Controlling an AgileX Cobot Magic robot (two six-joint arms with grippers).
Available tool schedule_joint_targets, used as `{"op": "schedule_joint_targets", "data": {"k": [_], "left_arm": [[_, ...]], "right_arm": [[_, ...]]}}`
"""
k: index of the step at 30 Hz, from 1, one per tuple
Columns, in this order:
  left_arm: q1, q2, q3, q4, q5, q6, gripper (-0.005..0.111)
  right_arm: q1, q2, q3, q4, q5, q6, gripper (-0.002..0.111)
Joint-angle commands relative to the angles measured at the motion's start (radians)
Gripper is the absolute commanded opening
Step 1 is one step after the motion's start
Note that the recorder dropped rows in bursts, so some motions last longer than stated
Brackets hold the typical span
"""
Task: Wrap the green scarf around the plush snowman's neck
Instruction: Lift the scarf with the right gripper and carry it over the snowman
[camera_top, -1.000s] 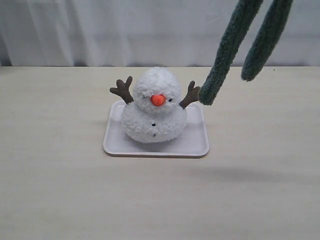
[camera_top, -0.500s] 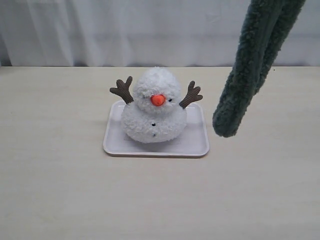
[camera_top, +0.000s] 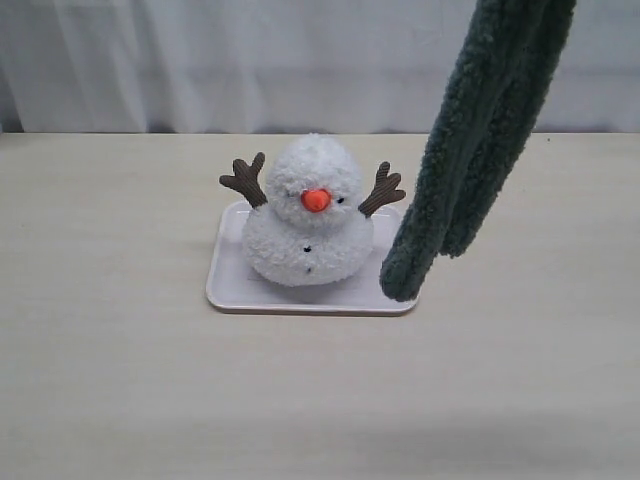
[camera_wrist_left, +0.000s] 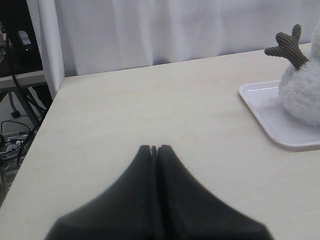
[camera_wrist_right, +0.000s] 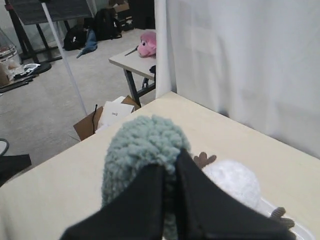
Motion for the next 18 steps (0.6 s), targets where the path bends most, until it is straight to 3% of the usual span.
{"op": "schedule_joint_targets", "data": {"k": [1, 4, 11, 18], "left_arm": [[0.003, -0.002, 0.003, -0.003, -0.009, 0.0, 0.0], [0.003, -0.002, 0.003, -0.003, -0.009, 0.0, 0.0], [0.003, -0.002, 0.003, -0.003, -0.009, 0.0, 0.0], [0.003, -0.002, 0.003, -0.003, -0.009, 0.0, 0.0]], "right_arm": [[0.036, -0.007, 0.081, 0.047, -0.064, -0.092, 0.004], [0.156, -0.005, 0.117, 0.004, -0.158, -0.139, 0.004], [0.487, 0.075, 0.165, -0.127, -0.583, -0.048, 0.004], [0.706, 0.286, 0.165, -0.13, -0.967, -0.107, 0.004]]}}
